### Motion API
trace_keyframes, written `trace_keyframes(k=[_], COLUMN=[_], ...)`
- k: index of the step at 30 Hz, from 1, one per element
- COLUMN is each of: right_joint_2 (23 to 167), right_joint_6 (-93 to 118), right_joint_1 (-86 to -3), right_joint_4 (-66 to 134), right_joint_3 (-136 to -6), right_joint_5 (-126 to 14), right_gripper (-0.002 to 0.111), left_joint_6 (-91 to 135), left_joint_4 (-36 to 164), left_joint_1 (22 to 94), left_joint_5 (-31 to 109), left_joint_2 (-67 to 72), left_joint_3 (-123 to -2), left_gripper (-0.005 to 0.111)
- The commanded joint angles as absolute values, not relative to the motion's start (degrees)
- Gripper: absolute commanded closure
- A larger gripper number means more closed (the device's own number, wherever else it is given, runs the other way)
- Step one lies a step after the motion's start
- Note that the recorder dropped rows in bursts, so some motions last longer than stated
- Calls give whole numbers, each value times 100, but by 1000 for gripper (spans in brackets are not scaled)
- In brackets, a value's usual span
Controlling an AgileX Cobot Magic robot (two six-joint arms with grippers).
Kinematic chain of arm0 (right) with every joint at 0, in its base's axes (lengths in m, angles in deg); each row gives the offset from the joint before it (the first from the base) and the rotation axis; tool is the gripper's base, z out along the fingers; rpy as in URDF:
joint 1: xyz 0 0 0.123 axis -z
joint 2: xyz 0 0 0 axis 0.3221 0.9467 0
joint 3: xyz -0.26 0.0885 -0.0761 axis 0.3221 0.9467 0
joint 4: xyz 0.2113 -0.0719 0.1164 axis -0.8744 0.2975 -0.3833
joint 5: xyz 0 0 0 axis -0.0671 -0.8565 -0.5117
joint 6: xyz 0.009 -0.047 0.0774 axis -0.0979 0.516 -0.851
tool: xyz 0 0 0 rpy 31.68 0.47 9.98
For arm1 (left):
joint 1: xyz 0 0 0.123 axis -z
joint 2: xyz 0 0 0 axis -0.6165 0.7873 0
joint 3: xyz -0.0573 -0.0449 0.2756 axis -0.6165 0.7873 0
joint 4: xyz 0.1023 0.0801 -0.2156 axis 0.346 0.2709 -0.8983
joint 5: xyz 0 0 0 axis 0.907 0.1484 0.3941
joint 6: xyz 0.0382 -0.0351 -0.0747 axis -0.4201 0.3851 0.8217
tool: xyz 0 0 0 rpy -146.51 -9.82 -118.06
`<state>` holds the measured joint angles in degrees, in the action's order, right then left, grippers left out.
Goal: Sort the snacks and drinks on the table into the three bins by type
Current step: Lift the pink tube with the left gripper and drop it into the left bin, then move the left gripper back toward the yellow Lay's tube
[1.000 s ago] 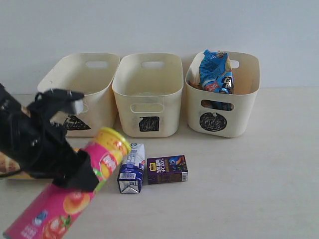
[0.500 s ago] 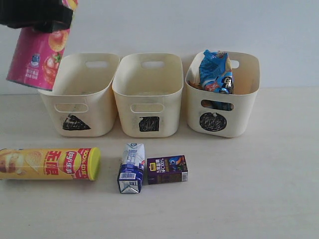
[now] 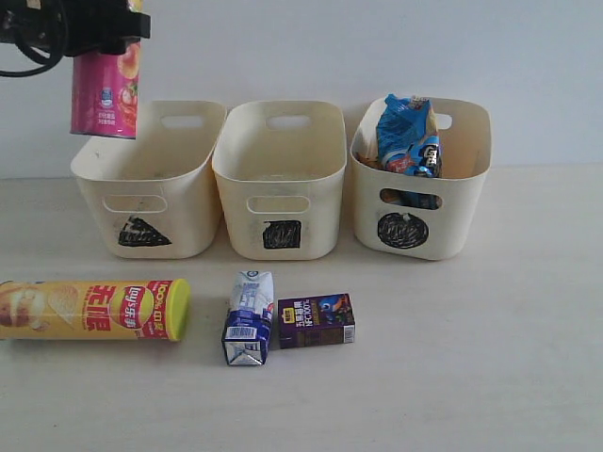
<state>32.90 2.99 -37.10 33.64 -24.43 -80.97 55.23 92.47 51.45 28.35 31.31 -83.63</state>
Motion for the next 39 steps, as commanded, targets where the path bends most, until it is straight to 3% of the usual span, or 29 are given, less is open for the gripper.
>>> trace_keyframes(k=[1, 7, 9, 16, 19, 23, 28, 30, 35, 36, 39], right_joint_2=[3328, 3328, 3328, 3328, 3328, 3328, 3328, 3328, 3328, 3328, 3328], right_joint_6=[310, 310, 310, 310, 310, 310, 310, 310, 310, 310, 310], right_joint_1=[-3717, -3717, -3717, -3717, -3717, -3717, -3717, -3717, -3717, -3717, -3717], right_joint_4=[3364, 3364, 3364, 3364, 3364, 3364, 3364, 3364, 3364, 3364, 3364], right_joint_3=[-2409, -2409, -2409, -2409, -2409, -2409, -2409, -2409, -2409, -2409, -2409], right_joint_5=[-8085, -8085, -8085, -8085, -8085, -8095, -8095, -8095, -8095, -8095, -8095], right_gripper=[107, 107, 107, 107, 107, 107, 107, 107, 107, 107, 107], left_joint_6=[5774, 5774, 5774, 5774, 5774, 5774, 5774, 5774, 5707, 5654, 5327], left_joint_4=[9265, 9265, 9265, 9265, 9265, 9265, 9265, 9265, 9265, 9265, 9056], left_joint_1=[5012, 5002, 5002, 5002, 5002, 5002, 5002, 5002, 5002, 5002, 5002], left_joint_5=[3143, 3128, 3128, 3140, 3140, 3130, 2765, 2399, 1326, 1150, 518], left_joint_2=[3566, 3959, 4014, 4040, 3940, 3800, 3505, 3352, 2944, 2882, 2686], left_joint_3=[-8540, -8687, -8687, -8687, -8687, -8687, -8687, -8687, -8687, -8687, -8687], left_gripper=[102, 98, 88, 35, 25, 21, 28, 40, 97, 102, 102])
